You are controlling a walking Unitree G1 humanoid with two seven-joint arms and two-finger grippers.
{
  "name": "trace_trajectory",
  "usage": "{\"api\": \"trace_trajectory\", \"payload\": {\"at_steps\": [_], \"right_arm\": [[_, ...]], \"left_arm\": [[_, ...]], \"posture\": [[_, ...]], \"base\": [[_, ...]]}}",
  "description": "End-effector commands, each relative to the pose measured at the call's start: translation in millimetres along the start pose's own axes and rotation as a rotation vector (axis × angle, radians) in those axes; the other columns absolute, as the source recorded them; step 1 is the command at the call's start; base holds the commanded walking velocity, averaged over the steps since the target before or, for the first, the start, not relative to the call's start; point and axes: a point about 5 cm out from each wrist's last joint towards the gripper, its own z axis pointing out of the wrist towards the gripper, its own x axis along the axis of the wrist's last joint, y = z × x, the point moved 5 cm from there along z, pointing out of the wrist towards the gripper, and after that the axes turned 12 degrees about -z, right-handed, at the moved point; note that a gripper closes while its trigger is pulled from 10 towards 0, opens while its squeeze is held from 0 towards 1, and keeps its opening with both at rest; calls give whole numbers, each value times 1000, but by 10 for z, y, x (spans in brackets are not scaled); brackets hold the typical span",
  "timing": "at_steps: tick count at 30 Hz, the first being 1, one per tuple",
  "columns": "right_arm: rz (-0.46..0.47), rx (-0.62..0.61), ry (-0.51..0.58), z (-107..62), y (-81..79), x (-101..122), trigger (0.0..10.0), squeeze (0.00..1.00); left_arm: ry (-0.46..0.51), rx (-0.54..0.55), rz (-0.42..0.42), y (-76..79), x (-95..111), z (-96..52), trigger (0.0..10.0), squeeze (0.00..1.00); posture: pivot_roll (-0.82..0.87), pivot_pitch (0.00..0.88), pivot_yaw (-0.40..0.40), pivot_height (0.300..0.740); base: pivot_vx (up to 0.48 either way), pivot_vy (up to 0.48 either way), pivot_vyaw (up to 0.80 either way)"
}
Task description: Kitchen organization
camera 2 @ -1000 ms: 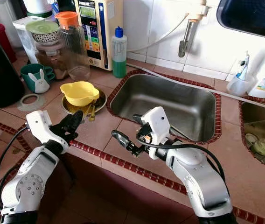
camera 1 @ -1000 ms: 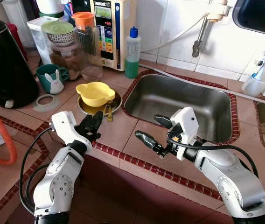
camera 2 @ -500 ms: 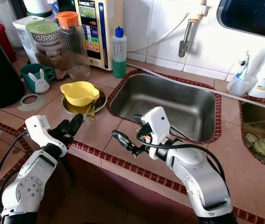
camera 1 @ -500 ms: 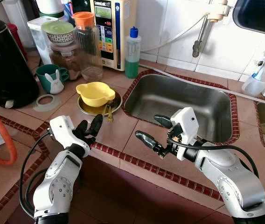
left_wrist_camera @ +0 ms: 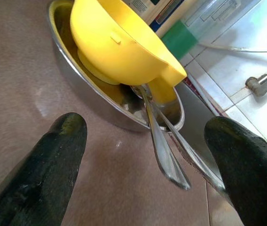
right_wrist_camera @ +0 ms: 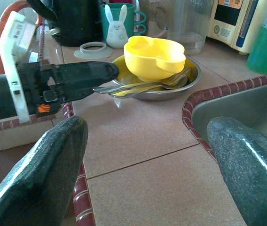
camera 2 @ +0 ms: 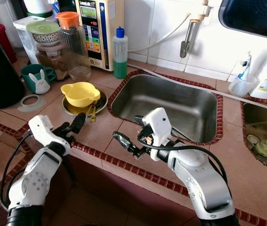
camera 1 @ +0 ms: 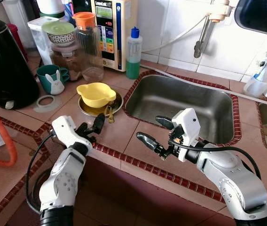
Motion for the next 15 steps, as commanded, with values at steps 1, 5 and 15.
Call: {"api": "trace_trajectory", "payload": {"at_steps": [1, 5, 15], "right_arm": [[-23, 1, 3, -10, -14, 43, 10000, 0], [-24, -1, 4, -12, -10, 47, 10000, 0], [-27, -4, 4, -11, -11, 47, 10000, 0]], "left_arm": [[-8, 7, 10, 15, -8, 59, 10000, 1000], [-33, 17, 26, 19, -42, 99, 10000, 247], [-46, 11, -24, 59, -96, 147, 10000, 0]], "posture": [[94, 0, 12, 740], [96, 0, 12, 740], [98, 0, 14, 740]], "base": [[0, 0, 0], [0, 0, 0], [0, 0, 0]]}}
